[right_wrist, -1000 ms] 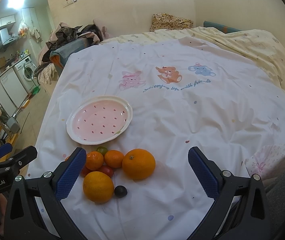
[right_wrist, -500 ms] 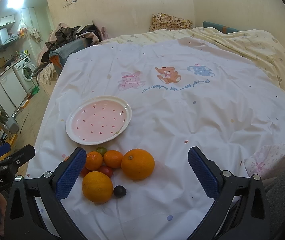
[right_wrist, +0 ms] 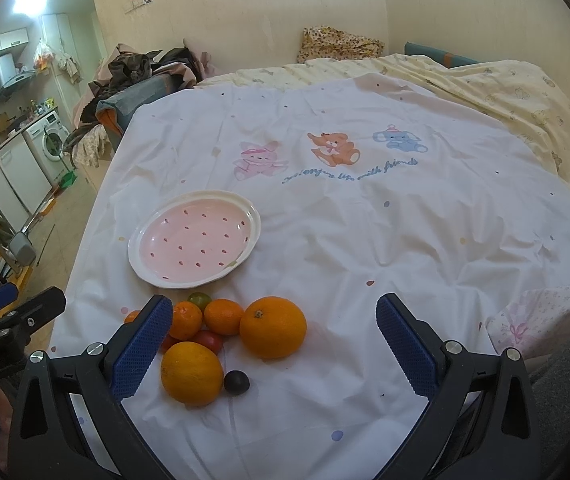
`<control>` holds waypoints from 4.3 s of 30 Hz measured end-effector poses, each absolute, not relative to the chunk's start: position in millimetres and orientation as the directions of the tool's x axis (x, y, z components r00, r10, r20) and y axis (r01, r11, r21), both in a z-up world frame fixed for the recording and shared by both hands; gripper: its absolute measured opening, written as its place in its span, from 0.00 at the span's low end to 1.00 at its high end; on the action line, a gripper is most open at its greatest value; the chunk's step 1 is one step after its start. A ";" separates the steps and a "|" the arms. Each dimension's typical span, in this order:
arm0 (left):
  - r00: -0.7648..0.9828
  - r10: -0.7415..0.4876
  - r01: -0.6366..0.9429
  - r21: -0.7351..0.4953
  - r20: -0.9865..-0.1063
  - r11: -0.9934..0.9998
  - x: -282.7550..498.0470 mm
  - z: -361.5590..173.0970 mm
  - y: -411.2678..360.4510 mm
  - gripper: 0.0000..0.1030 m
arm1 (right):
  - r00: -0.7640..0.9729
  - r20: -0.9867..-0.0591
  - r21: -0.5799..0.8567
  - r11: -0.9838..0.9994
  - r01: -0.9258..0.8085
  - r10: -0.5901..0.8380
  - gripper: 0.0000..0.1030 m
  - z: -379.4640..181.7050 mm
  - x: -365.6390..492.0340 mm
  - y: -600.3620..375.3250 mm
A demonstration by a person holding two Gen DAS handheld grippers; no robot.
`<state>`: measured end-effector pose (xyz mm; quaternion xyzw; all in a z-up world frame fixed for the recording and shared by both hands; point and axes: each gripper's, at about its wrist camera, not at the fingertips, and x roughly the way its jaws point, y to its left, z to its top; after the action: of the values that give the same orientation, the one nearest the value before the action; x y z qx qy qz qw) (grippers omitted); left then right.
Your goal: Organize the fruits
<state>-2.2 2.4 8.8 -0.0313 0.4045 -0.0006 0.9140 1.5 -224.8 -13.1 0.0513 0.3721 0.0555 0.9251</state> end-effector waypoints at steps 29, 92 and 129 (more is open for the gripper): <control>0.665 -0.031 -0.023 -0.062 -0.746 0.998 -1.4 2.4 -0.2 1.00 | 0.714 -0.686 0.133 0.989 -0.063 0.138 1.00 -15.2 1.6 -225.2; 0.245 -0.135 0.146 -0.101 -0.960 0.984 40.4 -82.1 -84.0 0.96 | 0.339 -0.868 0.375 0.927 -0.027 0.362 0.62 -60.6 77.9 -278.7; 0.368 -0.120 0.102 -0.088 -0.922 0.991 63.2 -21.2 -50.4 0.52 | 0.365 -0.845 0.410 0.912 -0.025 0.390 0.62 -57.8 84.4 -275.9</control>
<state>63.2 -50.4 -21.2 -0.0080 0.5583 -0.0672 0.8269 84.4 -275.9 -57.8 0.1667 0.5486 0.1282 0.8092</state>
